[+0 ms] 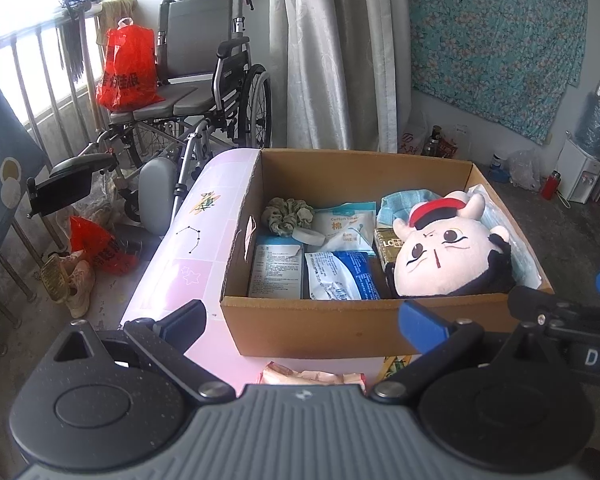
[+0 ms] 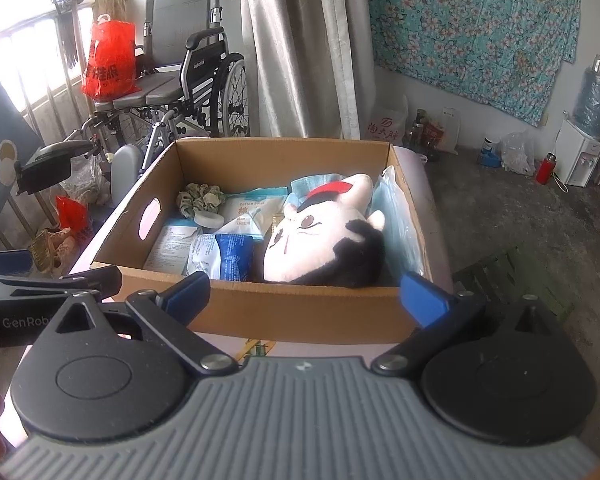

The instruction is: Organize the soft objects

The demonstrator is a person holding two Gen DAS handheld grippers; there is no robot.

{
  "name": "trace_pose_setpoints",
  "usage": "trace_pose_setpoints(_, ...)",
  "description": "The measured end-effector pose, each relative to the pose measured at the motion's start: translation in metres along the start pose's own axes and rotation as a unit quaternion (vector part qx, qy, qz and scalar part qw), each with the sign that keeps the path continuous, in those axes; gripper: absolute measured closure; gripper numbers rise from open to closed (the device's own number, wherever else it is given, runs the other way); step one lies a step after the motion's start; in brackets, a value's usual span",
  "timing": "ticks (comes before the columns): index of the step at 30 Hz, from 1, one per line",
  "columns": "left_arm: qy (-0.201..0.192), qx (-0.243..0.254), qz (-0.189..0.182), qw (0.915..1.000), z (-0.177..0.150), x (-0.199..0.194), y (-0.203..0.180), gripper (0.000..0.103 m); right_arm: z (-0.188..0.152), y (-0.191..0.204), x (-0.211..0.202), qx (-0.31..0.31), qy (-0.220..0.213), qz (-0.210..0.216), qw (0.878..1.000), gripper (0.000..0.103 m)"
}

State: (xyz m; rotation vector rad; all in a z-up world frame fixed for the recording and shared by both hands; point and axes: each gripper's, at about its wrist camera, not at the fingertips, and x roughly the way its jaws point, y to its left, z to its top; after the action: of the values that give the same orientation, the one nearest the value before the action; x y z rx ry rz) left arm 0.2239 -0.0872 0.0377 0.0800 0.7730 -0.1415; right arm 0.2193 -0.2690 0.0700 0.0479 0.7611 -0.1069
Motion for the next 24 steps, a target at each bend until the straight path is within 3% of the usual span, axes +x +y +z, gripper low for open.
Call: trace_pose_setpoints(24,0.012,0.0,0.019,0.9997,-0.001,0.008,0.006,0.0,-0.003,0.009,0.011,-0.018,0.011,-0.011,1.0,0.001)
